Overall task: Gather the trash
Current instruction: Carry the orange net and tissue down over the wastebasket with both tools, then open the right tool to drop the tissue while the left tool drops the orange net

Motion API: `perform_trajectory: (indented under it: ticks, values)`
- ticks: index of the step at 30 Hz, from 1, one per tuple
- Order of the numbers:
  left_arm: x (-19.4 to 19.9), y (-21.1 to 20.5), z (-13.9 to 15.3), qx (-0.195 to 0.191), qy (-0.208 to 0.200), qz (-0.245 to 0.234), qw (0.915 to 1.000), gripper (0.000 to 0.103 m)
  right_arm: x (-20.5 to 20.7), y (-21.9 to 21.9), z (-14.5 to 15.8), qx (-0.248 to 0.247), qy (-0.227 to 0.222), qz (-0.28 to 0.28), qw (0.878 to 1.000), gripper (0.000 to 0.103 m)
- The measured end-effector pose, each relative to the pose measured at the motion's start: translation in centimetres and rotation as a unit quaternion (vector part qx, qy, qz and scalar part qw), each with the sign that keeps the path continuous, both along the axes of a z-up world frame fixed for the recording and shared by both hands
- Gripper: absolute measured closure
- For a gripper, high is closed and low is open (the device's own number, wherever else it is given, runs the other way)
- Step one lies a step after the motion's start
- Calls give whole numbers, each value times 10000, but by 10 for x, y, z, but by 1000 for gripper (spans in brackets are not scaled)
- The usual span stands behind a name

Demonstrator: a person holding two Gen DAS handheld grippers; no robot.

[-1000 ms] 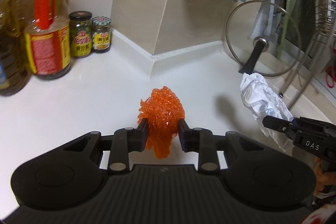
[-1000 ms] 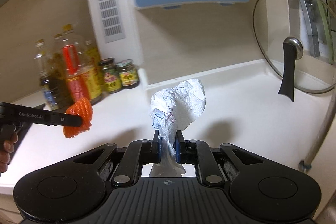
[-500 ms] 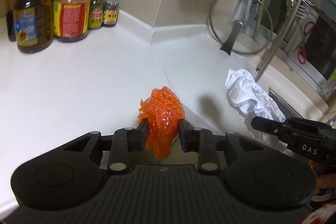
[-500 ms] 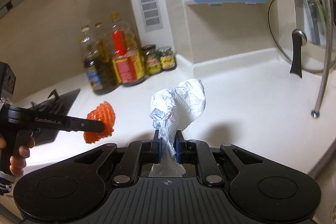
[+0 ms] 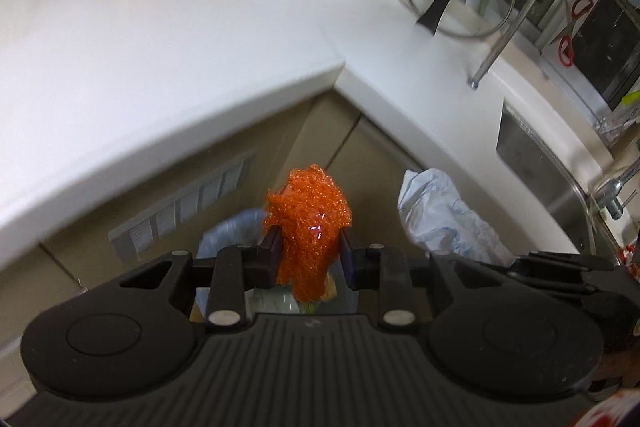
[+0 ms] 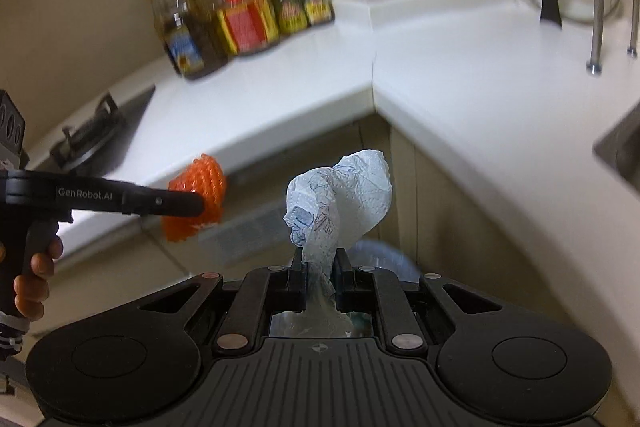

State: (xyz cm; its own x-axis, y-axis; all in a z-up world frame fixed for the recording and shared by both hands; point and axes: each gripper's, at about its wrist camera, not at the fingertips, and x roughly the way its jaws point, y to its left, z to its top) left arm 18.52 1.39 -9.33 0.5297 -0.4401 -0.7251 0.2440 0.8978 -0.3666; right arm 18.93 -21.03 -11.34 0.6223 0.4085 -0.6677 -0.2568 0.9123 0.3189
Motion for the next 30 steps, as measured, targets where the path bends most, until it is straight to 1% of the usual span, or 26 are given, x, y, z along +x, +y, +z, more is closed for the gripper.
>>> perform_trajectory:
  ticks: [2, 5, 9, 17, 22, 30]
  values:
    - [-3, -3, -11, 8, 144, 1, 9999, 76, 1, 2, -13, -74, 248, 55, 9997, 90]
    - [-7, -8, -26, 6, 315, -4, 9995, 76, 5, 3, -27, -110, 463, 145, 9988, 90]
    - [-7, -15, -42, 5, 524, 60, 9986, 76, 14, 1, -38, -105, 649, 237, 9976, 90]
    - [-4, -25, -65, 102, 739, 166, 9971, 76, 28, -4, -60, -153, 954, 315, 9948, 90]
    - [1, -26, -83, 159, 893, 295, 9954, 76, 37, -11, -86, -180, 1390, 250, 9898, 90]
    - [13, -25, -108, 187, 1087, 426, 9930, 76, 56, -14, -135, -252, 2014, 311, 9787, 90]
